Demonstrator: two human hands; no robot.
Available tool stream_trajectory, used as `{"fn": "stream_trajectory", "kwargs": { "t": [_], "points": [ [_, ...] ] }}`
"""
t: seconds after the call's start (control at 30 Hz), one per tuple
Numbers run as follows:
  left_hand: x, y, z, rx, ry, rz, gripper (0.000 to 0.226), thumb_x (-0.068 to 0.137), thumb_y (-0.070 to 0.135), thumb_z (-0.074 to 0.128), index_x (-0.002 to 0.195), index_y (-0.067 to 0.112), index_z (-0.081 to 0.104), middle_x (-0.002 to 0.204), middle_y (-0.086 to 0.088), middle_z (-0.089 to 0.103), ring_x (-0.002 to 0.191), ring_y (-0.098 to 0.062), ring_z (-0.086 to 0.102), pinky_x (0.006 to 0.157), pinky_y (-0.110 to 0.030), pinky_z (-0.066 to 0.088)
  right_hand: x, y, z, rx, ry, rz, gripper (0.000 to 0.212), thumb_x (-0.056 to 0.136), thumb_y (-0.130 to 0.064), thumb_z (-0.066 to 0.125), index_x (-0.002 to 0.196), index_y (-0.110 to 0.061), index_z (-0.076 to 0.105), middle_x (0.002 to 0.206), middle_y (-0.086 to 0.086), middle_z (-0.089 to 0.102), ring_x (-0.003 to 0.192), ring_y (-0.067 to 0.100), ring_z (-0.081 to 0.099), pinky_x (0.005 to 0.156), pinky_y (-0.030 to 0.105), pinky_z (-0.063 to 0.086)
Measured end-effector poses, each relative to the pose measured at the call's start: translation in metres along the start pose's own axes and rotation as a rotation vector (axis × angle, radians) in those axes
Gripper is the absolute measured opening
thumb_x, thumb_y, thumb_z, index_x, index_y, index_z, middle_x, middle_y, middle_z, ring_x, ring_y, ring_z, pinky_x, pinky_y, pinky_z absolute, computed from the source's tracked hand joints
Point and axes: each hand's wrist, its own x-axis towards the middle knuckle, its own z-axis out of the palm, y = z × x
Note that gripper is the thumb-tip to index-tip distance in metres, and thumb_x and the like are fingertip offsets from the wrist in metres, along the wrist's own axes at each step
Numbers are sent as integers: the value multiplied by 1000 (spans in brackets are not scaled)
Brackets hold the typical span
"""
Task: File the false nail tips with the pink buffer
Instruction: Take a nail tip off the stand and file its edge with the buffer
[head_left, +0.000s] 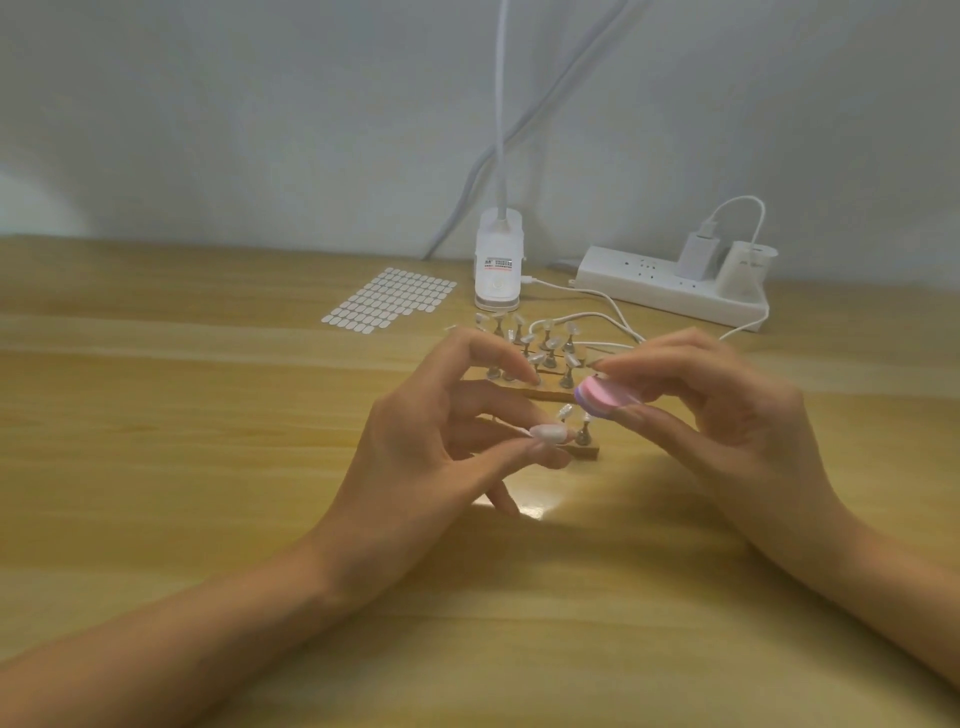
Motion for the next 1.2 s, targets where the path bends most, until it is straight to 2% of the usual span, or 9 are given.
{"fn": "stream_trajectory", "kwargs": {
  "t": [0.13, 0.27, 0.37, 0.47, 0.67, 0.8, 0.9, 1.07, 1.2],
  "points": [
    [1, 0, -1, 62, 40, 11, 41, 79, 19, 86, 105, 31, 56, 82, -3, 77, 79, -19, 77, 54, -26, 58, 1, -3, 2, 10, -16, -14, 23, 89, -18, 75, 111, -16, 73, 104, -1, 71, 96, 30, 65, 76, 49, 53],
    [2, 0, 0, 55, 41, 13, 50, 75, 13, 89, 107, 33, 56, 77, -1, 75, 69, -10, 72, 48, -22, 54, 1, -11, 5, -50, -38, -121, 21, 89, -17, 74, 109, -17, 72, 101, 6, 67, 94, 27, 66, 78, 45, 53],
    [2, 0, 2, 47, 32, -12, 48, 70, 32, 87, 106, 36, 56, 74, 3, 74, 67, -6, 70, 49, -19, 51, -2, -22, 13, -122, -100, -236, 20, 89, -14, 77, 108, -16, 72, 102, 4, 65, 97, 18, 67, 85, 32, 54],
    [2, -1, 2, 44, 25, -29, 45, 68, 37, 84, 103, 32, 55, 73, 4, 74, 67, -7, 70, 51, -21, 50, -1, -24, 14, -201, -102, -278, 22, 86, -12, 75, 107, -15, 71, 100, 3, 66, 96, 11, 65, 86, 20, 50],
    [3, 0, 3, -13, 16, -47, 42, 66, 34, 85, 95, 32, 55, 72, -1, 74, 64, -15, 70, 47, -24, 50, 1, -21, 13, -214, -89, -274, 17, 90, -12, 75, 106, -17, 69, 101, 2, 67, 97, 11, 65, 86, 24, 52],
    [2, 2, 3, 34, 23, -43, 40, 67, 33, 82, 94, 34, 52, 75, -1, 75, 74, -16, 75, 51, -17, 49, 7, -16, 1, -245, -9, -193, 16, 90, -12, 76, 105, -13, 70, 100, 4, 68, 96, 15, 66, 84, 34, 53],
    [0, 3, 4, 94, 14, -16, 41, 69, 34, 82, 95, 34, 51, 72, 1, 73, 70, -17, 74, 52, -14, 45, 2, -20, 9, -237, -113, -287, 16, 91, -16, 74, 108, -16, 71, 101, 3, 67, 96, 13, 65, 86, 23, 51],
    [-1, 4, 3, 165, 35, -1, 40, 73, 20, 81, 95, 34, 50, 74, 3, 74, 71, -19, 75, 57, -27, 56, 4, -17, -1, -278, -16, -207, 17, 89, -12, 78, 105, -12, 74, 99, 4, 67, 93, 13, 66, 82, 31, 53],
    [-1, 4, 5, 183, 22, 15, 40, 76, 22, 82, 97, 31, 49, 73, 1, 74, 69, -21, 75, 52, -20, 48, 1, -20, 6, -286, -97, -286, 19, 90, -14, 77, 108, -17, 72, 99, 3, 66, 93, 12, 65, 84, 22, 50]
  ]
}}
